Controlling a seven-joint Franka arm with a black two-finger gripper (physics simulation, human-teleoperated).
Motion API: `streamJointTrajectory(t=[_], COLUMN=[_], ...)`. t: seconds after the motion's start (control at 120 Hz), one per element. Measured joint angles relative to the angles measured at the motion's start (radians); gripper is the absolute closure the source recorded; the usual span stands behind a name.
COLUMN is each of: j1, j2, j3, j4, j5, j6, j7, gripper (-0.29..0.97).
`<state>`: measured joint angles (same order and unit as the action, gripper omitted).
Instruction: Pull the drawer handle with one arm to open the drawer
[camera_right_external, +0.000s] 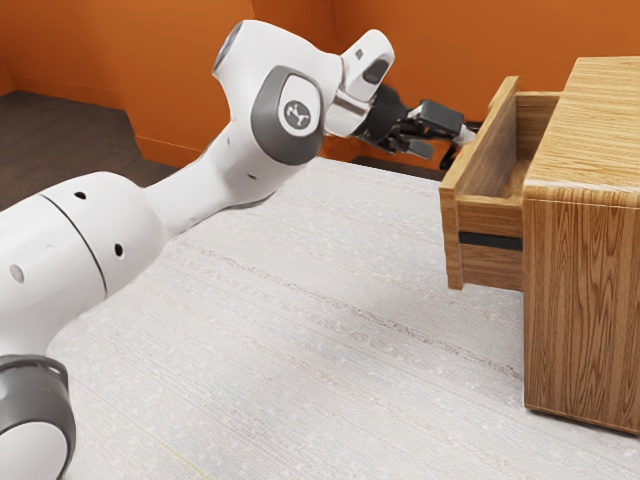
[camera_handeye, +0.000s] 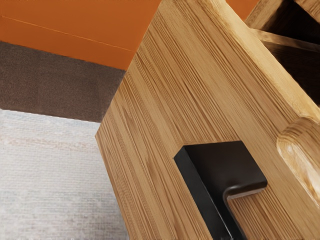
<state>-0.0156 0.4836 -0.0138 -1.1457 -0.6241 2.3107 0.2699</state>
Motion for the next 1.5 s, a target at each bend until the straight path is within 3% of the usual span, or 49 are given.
streamJointTrajectory(t=[0.383,1.5], j1=[-0.007,-0.005], j2=[-0.090,-0.278], j3=[0.087,0.239], j4=[-0.128,-0.341], j5=[-0.050,-0.064], j6=[-0.004,-0.028], j7=[0.026,0.087], gripper=[0.00,0.00])
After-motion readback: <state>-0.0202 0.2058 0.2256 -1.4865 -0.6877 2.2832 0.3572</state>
